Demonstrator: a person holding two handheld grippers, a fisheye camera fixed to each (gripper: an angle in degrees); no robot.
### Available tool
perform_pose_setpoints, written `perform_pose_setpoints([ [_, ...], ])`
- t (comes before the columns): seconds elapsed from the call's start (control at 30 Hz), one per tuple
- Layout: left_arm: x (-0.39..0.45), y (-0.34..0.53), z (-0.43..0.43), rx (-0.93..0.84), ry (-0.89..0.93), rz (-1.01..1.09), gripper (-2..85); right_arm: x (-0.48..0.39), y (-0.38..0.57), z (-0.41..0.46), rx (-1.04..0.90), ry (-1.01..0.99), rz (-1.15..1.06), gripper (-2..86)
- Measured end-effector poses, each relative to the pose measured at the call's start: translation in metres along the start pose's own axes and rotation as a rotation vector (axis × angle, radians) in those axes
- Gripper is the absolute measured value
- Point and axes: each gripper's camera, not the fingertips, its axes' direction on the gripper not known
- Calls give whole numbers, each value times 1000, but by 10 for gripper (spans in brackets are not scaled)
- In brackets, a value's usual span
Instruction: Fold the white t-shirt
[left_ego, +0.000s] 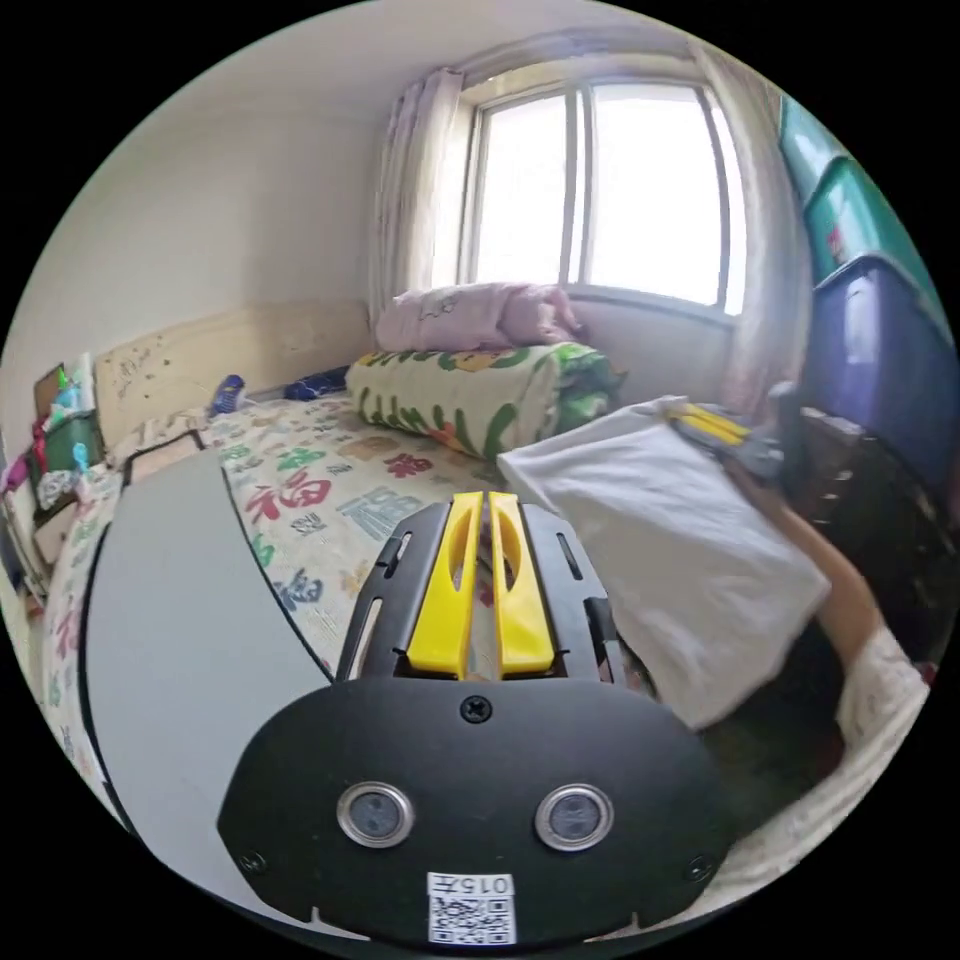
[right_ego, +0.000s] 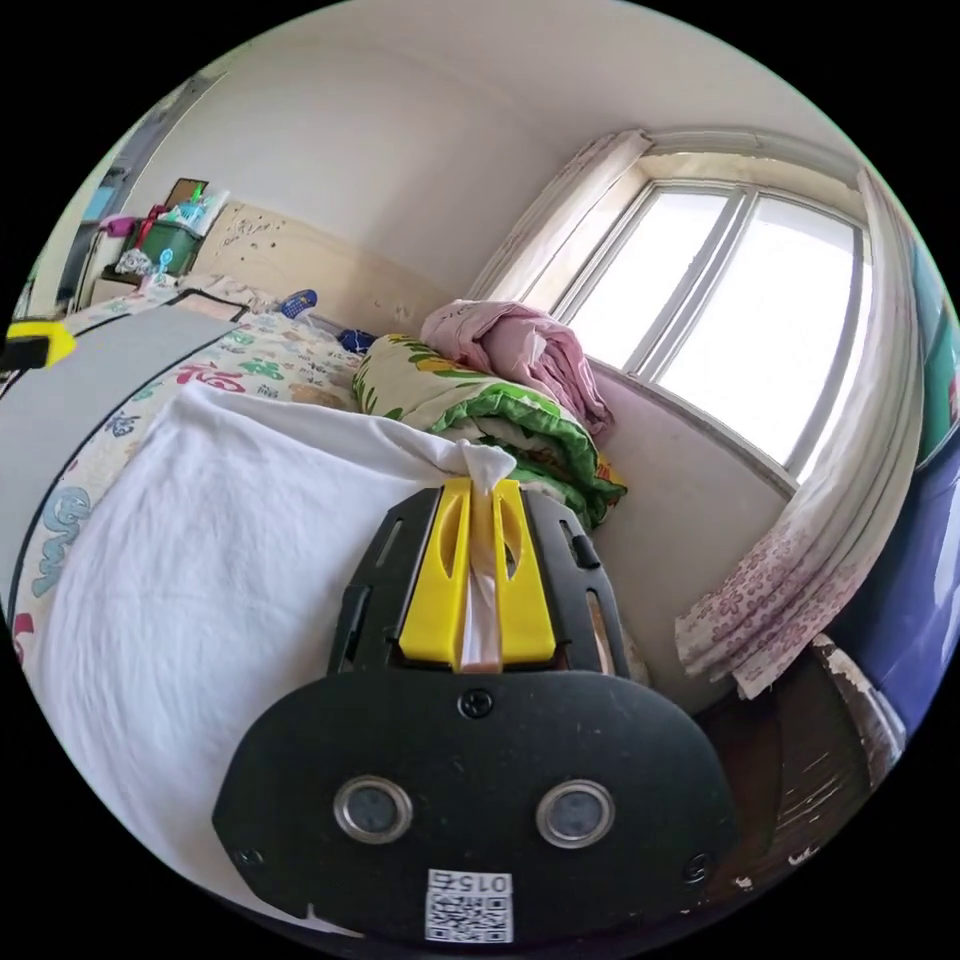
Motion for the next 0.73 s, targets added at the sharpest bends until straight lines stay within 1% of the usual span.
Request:
perform_pose_setpoints([
  [0.07, -13, 37, -101, 27, 103, 35, 9, 25, 1, 1, 25, -72, 61, 47],
  [0.1, -15, 48, -126, 29, 109, 54, 11, 32, 1, 3, 24, -92, 73, 48],
  [0.13, -18, 73, -176, 31, 91, 85, 16, 46, 0, 7, 9, -133, 100, 49],
  [0.17, -23, 101, -226, 40, 31, 88, 24, 62, -1, 14, -12, -178, 142, 51],
  [0.2, -26, 116, -250, 48, -11, 78, 36, 70, -2, 17, -24, -199, 158, 53],
  [0.27, -44, 176, -342, 73, -224, -4, 90, 97, -3, 27, -39, -220, 185, 58],
  [0.3, -50, 191, -363, 72, -279, -35, 105, 102, -4, 29, -42, -203, 183, 58],
  [0.37, -75, 255, -447, 97, -504, -205, 118, 117, -7, 31, -40, -90, 199, 57],
  [0.4, -82, 273, -468, 115, -561, -255, 120, 120, -7, 31, -35, -64, 204, 56],
  [0.47, -115, 348, -546, 167, -815, -487, 122, 140, -12, 28, -43, 2, 257, 43],
  [0.5, -126, 368, -564, 168, -890, -564, 123, 145, -14, 28, -56, 15, 274, 39],
  [0.57, -173, 459, -632, 130, -1165, -901, 124, 157, -21, 16, -48, 16, 313, 22],
  [0.6, -186, 482, -645, 105, -1196, -979, 124, 157, -21, 11, -28, 5, 320, 18],
  [0.63, -215, 525, -666, 23, -1187, -1112, 125, 156, -20, -3, 29, -38, 331, 12],
  [0.67, -246, 560, -680, -84, -1112, -1232, 127, 150, -16, -18, 97, -110, 326, 8],
  [0.7, -257, 573, -684, -117, -1076, -1260, 128, 147, -13, -25, 132, -155, 318, 5],
  [0.73, -276, 590, -690, -155, -1046, -1285, 129, 137, -8, -40, 195, -262, 289, 2],
])
